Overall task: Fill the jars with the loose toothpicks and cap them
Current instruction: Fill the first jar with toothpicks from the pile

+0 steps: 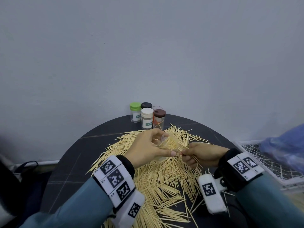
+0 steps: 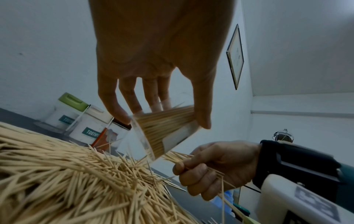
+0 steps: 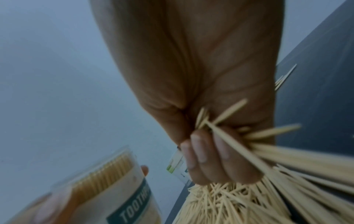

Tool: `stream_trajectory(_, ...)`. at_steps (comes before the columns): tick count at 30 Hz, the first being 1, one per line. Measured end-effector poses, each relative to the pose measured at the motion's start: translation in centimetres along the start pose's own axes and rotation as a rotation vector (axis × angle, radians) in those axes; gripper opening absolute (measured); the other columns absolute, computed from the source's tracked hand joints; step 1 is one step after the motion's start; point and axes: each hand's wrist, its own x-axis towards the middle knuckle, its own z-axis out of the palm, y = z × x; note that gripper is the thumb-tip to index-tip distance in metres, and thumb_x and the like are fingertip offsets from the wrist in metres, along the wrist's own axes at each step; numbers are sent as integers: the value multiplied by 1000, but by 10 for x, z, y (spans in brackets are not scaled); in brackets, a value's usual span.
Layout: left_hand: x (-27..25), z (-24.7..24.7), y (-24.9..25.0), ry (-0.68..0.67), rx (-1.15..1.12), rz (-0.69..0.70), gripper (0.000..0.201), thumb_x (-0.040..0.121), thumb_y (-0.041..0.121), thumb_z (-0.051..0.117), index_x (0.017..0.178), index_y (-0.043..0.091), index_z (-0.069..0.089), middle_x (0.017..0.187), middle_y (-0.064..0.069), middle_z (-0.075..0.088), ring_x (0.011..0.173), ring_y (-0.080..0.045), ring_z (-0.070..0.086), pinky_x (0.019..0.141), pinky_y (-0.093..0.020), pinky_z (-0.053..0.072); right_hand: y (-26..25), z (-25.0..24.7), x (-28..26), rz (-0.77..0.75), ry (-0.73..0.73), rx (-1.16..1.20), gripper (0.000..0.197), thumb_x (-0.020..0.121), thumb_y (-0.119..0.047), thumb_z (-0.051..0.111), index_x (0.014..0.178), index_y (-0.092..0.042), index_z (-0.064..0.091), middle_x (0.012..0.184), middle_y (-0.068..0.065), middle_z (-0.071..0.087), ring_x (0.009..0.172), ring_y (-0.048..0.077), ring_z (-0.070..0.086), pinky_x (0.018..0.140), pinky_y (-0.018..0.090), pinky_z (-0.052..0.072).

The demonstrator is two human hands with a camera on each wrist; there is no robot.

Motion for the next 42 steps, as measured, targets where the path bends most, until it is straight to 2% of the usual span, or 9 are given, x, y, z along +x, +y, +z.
stream_trajectory(4,1,-1,-2,3,-4,-19,58,61,38,85,113,31,62,105,17,62,99,-1,56,68,-10,37,-3,2,-4,-82,27,26,30,101,-9,29,74,-11,41,51,-6,40,41,4,35,43,15,31)
stream_trajectory(12,1,4,-4,-54,-2,-38,56,62,35,85,113,26,62,102,14,61,94,-3,57,66,-7,40,-29,18,-11,-620,164,391,26,101,-10,27,77,-12,37,50,-7,39,42,3,32,41,13,27)
stream_trajectory(18,-1,7,-6,-102,15,-53,54,64,34,84,113,26,62,104,13,60,95,-3,55,66,-7,38,-42,30,-21,-820,220,463,24,101,-12,27,80,-13,39,53,-7,37,45,3,33,44,14,27)
stream_trajectory(24,-1,10,-4,-108,-28,-46,53,66,36,83,114,24,62,108,9,62,96,-3,57,70,-8,41,-25,51,-5,-845,262,377,23,102,-13,26,85,-13,42,56,-9,41,53,7,35,51,17,33)
stream_trajectory(29,0,7,-4,-83,-143,-36,58,69,32,81,121,23,57,112,7,64,101,-8,60,78,-12,46,-15,62,-1,-872,368,57,20,101,-24,29,94,-21,47,78,-1,55,77,10,55,80,26,46)
stream_trajectory(32,3,7,-5,-69,-224,-37,59,69,33,81,121,20,57,102,9,63,99,-7,61,78,-14,46,-13,62,-3,-865,372,-27,22,101,-27,29,105,-21,49,99,-2,66,106,5,57,89,8,39)
stream_trajectory(36,3,4,-6,-46,-260,-13,70,56,45,80,117,17,61,91,9,62,86,-6,60,73,-17,46,-10,65,-5,-812,310,-63,25,101,-24,31,104,-30,55,102,-23,65,101,-18,52,80,-2,39)
stream_trajectory(39,1,2,-3,-36,-259,4,60,63,34,81,117,13,62,111,17,61,86,-4,61,79,-20,52,-10,63,-5,-771,264,-22,25,99,-20,37,104,-24,61,114,-12,63,101,-8,58,79,6,45)
stream_trajectory(42,1,2,-2,-44,-228,11,56,68,29,81,118,13,62,121,24,54,90,-5,61,79,-17,51,-11,62,-5,-773,257,11,23,97,-17,42,100,-25,63,117,-3,64,110,12,59,94,27,48)
